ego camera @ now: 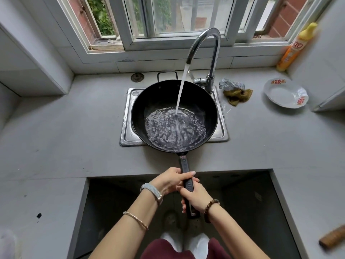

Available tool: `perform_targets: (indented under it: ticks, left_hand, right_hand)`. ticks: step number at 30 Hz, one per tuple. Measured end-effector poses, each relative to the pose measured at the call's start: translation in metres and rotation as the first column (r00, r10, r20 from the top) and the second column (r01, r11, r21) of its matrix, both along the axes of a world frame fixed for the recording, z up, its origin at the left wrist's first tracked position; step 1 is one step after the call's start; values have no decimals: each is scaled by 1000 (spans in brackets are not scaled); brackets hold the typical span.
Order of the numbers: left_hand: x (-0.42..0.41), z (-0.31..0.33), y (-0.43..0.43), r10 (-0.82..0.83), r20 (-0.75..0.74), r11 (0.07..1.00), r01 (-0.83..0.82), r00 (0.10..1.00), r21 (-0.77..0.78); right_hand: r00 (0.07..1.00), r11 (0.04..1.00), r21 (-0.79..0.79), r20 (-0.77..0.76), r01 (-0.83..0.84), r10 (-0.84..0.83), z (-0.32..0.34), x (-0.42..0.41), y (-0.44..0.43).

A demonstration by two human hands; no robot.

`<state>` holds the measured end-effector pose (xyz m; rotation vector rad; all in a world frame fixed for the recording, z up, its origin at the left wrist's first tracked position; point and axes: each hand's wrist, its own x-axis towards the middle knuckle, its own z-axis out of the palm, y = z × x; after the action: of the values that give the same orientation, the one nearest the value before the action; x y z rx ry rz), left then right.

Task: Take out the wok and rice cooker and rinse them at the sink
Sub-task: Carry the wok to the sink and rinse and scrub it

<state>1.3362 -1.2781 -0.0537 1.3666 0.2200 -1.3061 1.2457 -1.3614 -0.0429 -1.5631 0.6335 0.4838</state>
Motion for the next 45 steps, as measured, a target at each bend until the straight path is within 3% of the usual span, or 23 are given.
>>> perform_targets:
  ticks: [7,17,30,38,45]
  left_hand:
    - [6,14,2,23,18,998,-21,1000,-59]
    - [25,38,-5,23,86,1000,-23,996,4]
    - [-7,13,8,-7,-24,1000,6,1000,-27]
    - [5,30,7,6,24,998,-5,1000,-64]
    - [25,48,-1,-3,93,1000,2,996,5]
  right_hand:
    - [999,999,44,34,20,-22,21,8,1]
    - [998,989,141,29,54,-59,53,37,-6]
    - [1000,999,35,-1,0,0,4,-7,8]
    - [998,996,67,39,52,-55,25,8,9]
    - [996,988,138,44,72,-78,53,38,-2]
